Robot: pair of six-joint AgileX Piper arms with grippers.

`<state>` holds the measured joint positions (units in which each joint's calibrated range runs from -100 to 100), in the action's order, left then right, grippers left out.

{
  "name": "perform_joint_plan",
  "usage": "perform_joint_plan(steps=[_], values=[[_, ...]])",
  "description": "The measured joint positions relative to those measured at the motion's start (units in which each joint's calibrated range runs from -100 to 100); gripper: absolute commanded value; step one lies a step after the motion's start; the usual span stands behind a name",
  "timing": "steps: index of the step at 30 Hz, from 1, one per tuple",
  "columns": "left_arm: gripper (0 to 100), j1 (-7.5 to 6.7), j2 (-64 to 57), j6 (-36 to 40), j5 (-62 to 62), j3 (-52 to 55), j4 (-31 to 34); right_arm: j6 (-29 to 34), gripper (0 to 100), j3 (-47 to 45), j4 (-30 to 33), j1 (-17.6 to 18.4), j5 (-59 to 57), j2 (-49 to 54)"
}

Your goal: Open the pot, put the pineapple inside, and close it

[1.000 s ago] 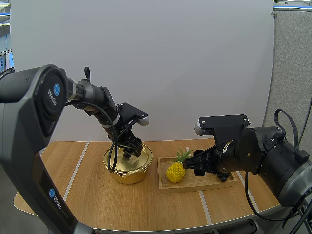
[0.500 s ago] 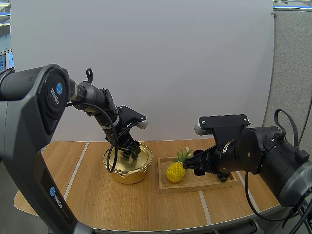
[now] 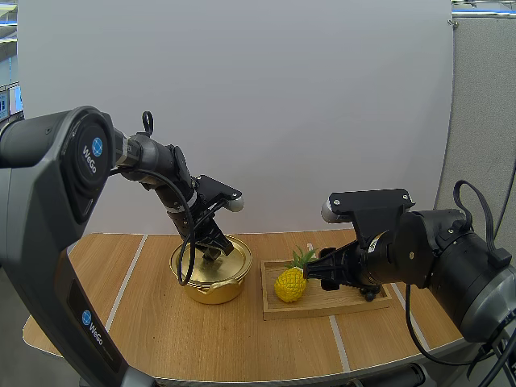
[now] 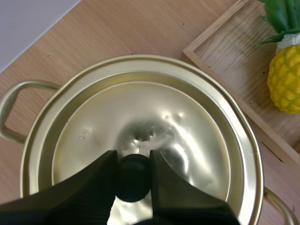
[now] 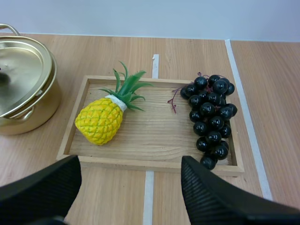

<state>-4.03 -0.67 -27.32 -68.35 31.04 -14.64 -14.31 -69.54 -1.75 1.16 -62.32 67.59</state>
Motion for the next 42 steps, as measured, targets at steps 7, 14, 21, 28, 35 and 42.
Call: perform_joint_plan(steps=[7, 14, 21, 28, 35, 42], values=[[0, 0.0, -9.5, 1.3, -9.2, -7.4, 0.0, 0.0, 100, 0.0, 0.0, 0.0, 0.2, 0.0], [0, 0.0, -21.4, 4.0, -16.7, -21.8, 0.4, 0.0, 100, 0.0, 0.0, 0.0, 0.5, 0.0], [0, 0.0, -28.2, 8.0, -18.8, -38.9, 1.1, 0.0, 100, 0.0, 0.0, 0.0, 0.5, 0.0], [0, 0.0, -30.1, 11.0, -19.1, -53.9, 1.2, 0.0, 100, 0.0, 0.0, 0.0, 0.5, 0.0], [0, 0.0, -30.2, 11.2, -13.7, -59.3, 1.2, 0.0, 100, 0.0, 0.0, 0.0, 0.5, 0.0], [0, 0.0, -30.2, 11.3, -0.9, -59.4, 1.2, -0.1, 100, 0.0, -1.0, 0.0, 0.5, 0.0]])
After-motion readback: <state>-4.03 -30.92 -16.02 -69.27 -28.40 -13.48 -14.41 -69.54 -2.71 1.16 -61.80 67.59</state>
